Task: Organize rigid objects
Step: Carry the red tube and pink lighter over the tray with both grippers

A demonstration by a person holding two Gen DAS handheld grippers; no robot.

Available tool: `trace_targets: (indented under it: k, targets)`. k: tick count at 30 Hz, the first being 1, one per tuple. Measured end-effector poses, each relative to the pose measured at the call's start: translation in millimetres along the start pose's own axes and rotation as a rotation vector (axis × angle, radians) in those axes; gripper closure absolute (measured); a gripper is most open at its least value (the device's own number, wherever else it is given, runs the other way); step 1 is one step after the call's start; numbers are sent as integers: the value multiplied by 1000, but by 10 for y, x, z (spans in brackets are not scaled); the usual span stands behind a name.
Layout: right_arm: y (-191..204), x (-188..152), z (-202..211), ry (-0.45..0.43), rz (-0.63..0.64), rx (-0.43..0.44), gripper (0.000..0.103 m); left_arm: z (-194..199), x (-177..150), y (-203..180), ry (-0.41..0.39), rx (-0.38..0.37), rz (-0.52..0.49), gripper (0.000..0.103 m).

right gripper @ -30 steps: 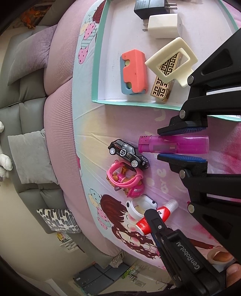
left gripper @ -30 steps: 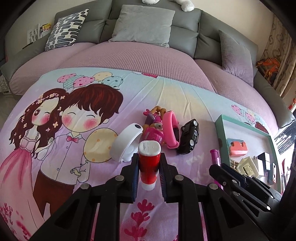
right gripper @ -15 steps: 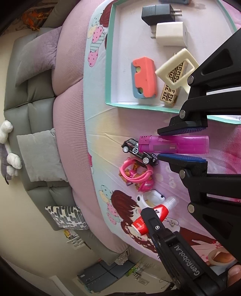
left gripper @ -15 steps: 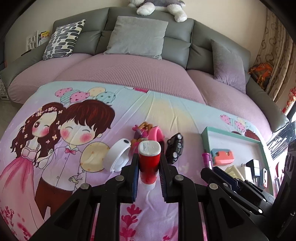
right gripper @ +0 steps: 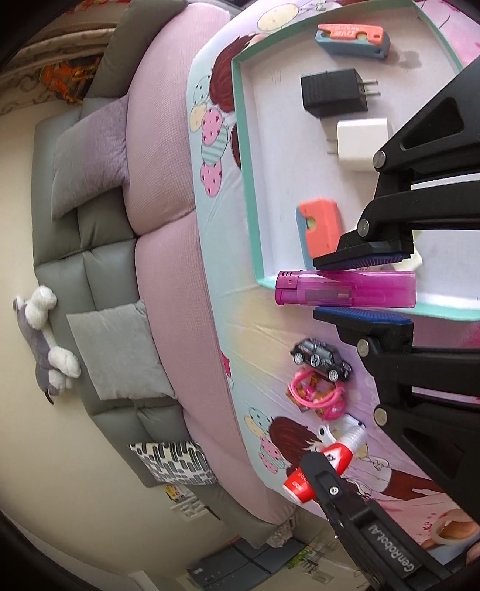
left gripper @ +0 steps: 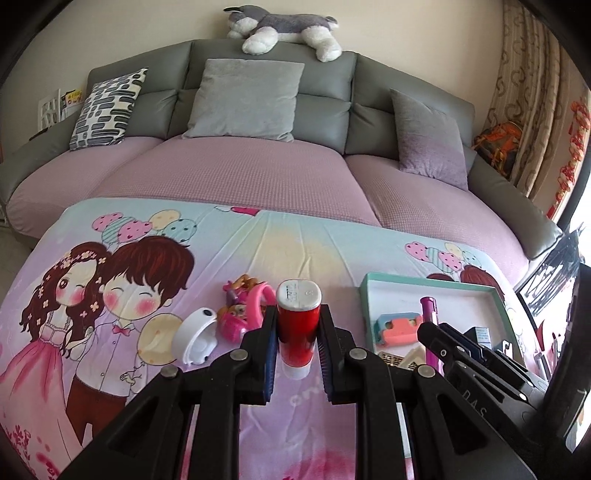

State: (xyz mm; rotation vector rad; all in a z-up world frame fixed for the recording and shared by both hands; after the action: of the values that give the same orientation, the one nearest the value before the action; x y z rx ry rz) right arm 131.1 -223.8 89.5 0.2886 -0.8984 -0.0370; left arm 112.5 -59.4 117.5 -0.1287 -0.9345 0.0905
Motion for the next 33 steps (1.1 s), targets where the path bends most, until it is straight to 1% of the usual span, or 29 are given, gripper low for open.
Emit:
trace_targets:
  k: [5, 8, 12, 14, 18, 21, 25, 33]
  targets:
    - [-308, 53, 3, 1, -23, -84, 82, -87, 16, -301, 18, -44, -41, 82]
    - [-561, 91, 41, -10, -27, -179, 82, -153, 26, -535, 30, -91, -68, 82]
    - [-917, 102, 72, -2, -76, -282, 82, -237, 13, -844, 49, -158, -98, 82]
    - [-1040, 103, 87, 1, -86, -338, 82, -287, -2, -988, 64, -178, -108, 82]
    - [-1192, 110, 137, -8, -98, -420, 82, -416, -62, -1220, 94, -217, -123, 82]
    - [-1253, 113, 160, -13, -105, -450, 81, -515, -126, -1329, 118, -236, -135, 82]
    - [-1328, 98, 197, -10, -115, -507, 81, -628, -245, -1378, 154, -238, -142, 82]
    - [-1512, -10, 101, 61, -150, -541, 82, -727, -325, -1355, 178, -214, -140, 82]
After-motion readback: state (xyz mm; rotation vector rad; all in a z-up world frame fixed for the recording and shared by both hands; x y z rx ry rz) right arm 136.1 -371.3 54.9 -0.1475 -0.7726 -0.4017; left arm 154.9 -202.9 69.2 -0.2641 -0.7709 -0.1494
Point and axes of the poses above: each gripper's, at about its wrist camera, not at the fingertips, and z roughly against the way its jaws point, y to its left, x to its top, the point moved 1 cm from there along -z, roughly the way its jaws point, and after that the axes turned 7 degrees about -y, right-handed, at the moved point
